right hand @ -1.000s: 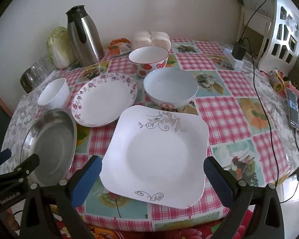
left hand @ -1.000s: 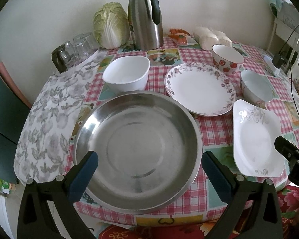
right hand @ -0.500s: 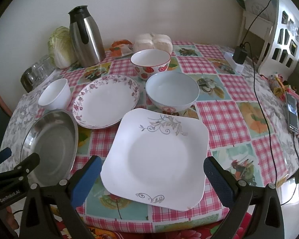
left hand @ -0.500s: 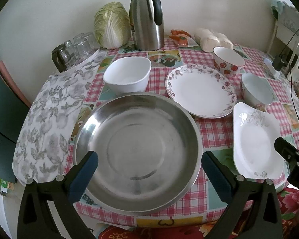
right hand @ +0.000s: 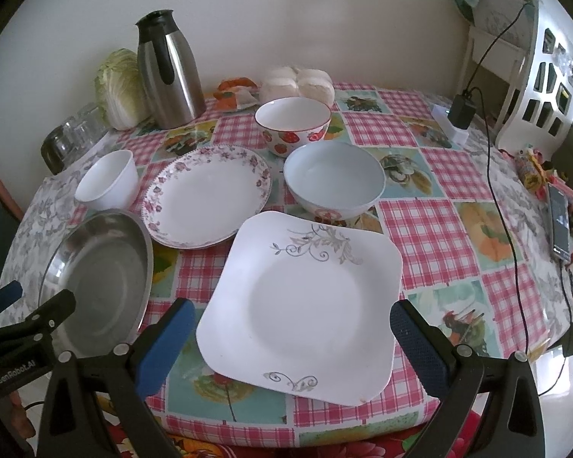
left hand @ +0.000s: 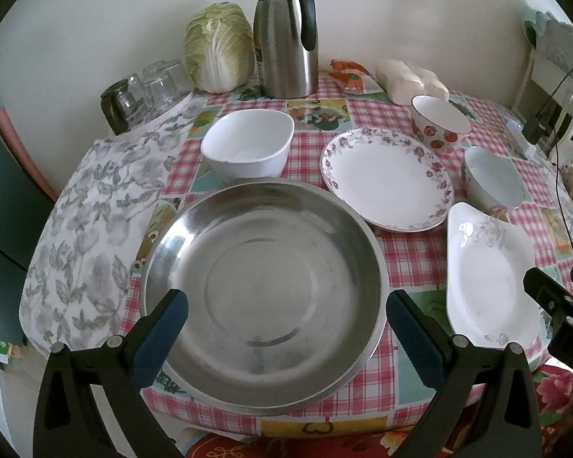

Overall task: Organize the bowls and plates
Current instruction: 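Move both tools toward the rim of the large steel pan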

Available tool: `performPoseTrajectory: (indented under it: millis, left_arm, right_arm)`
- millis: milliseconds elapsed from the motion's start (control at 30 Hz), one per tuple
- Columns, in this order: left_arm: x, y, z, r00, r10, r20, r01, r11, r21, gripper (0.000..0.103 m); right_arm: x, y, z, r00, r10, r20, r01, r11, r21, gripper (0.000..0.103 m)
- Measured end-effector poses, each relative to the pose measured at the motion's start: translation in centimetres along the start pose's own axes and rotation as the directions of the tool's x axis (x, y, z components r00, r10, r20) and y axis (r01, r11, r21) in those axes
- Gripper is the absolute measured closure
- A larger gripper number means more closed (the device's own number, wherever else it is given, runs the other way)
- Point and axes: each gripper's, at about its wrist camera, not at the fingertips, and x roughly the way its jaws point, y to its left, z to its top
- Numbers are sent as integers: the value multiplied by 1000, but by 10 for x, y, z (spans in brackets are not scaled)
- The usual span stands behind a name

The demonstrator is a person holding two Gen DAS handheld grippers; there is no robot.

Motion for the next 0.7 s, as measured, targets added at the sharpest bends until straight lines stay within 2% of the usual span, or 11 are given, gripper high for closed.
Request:
performPoseTrajectory:
  millis: [700]
  left_arm:
    - [14, 20, 5, 998, -61, -3, 60, 995, -74, 0]
  right_arm:
    - [10, 17, 12, 1000, -15, -11, 15, 999, -32, 0]
